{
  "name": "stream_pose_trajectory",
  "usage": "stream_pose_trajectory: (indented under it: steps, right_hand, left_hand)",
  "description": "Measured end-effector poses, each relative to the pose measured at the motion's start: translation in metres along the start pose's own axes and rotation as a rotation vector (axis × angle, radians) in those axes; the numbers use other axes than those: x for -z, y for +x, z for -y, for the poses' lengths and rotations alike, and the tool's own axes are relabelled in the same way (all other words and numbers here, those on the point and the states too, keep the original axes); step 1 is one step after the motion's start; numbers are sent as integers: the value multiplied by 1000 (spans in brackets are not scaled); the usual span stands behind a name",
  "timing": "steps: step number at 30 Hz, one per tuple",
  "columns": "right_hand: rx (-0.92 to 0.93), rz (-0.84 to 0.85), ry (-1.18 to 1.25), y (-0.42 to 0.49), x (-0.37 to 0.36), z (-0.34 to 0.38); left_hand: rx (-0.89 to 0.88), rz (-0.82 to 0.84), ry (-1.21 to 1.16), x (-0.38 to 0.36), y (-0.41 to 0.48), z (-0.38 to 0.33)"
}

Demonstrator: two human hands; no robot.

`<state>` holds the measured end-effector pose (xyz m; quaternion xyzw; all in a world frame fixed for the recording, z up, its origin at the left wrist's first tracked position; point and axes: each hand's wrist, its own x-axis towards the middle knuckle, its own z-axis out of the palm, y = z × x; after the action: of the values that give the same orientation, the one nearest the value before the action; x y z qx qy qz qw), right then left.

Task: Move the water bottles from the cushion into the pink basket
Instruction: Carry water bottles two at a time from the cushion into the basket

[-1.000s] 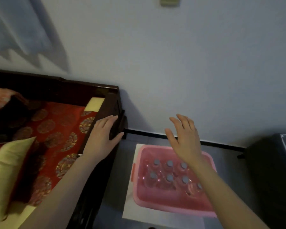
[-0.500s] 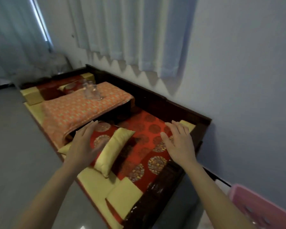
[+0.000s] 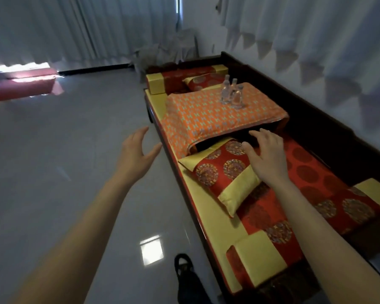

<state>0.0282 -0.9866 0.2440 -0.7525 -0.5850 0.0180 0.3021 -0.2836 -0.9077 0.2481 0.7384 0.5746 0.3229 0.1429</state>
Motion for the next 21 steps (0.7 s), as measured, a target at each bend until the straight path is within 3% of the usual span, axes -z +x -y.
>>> stream_pose_trajectory:
  steps: [7, 21]
  right_hand:
    - [13, 6, 18, 95, -74, 25]
    - [-2, 102, 7, 314, -193, 48]
  left_hand:
    - [6, -41, 55, 1, 105, 60]
    - [119, 51, 41, -49, 331, 143]
